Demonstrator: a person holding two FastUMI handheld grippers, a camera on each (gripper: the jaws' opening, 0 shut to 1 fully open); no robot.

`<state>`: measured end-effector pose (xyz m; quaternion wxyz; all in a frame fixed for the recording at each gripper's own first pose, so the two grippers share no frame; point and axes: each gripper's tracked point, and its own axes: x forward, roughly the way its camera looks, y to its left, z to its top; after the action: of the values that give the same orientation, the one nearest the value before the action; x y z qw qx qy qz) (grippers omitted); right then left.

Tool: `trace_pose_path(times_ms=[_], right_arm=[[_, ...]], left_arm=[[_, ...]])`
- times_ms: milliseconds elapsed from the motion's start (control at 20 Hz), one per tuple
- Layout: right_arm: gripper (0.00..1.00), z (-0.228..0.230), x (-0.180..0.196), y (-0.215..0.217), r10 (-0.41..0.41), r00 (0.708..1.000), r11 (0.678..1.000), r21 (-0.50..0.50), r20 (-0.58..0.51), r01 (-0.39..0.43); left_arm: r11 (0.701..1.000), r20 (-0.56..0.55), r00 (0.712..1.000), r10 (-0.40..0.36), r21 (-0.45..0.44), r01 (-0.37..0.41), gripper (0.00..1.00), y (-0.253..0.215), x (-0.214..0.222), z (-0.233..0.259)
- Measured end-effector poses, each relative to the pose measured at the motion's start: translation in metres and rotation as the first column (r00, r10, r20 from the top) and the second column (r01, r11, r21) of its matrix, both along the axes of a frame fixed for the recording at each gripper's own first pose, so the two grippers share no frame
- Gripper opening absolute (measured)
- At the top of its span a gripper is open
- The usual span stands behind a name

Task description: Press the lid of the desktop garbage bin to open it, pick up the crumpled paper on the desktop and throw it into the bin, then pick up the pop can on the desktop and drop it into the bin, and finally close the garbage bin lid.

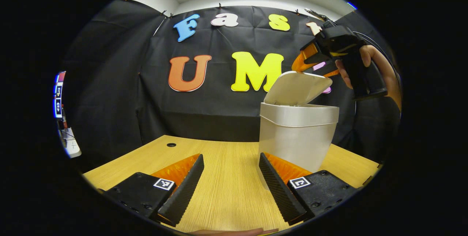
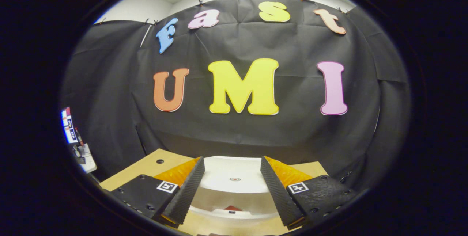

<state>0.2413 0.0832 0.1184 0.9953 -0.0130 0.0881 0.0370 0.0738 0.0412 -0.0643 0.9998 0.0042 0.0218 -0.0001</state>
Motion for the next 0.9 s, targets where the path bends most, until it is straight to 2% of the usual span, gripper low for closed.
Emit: trace_pose_path(times_ms=[400, 700, 900], right_arm=[[0.95, -0.048, -0.005, -0.007, 0.007, 0.992, 1.000, 0.015, -0.125, -0.005], [0.96, -0.069, -0.014, -0.013, -0.005, 0.987, 0.999, -0.036, -0.161, -0.001], [0.96, -0.070, -0.022, -0.014, -0.030, 0.985, 0.999, -0.025, -0.171, 0.026]], left_arm=[[0.999, -0.004, 1.000, -0.019, 0.032, 0.020, 0.98, -0.013, 0.004, -0.007], [0.999, -0.021, 0.999, -0.027, 0.043, 0.028, 0.98, -0.021, 0.006, -0.014], [0.998, -0.020, 0.999, -0.036, 0.055, 0.037, 0.98, -0.027, 0.006, -0.014]])
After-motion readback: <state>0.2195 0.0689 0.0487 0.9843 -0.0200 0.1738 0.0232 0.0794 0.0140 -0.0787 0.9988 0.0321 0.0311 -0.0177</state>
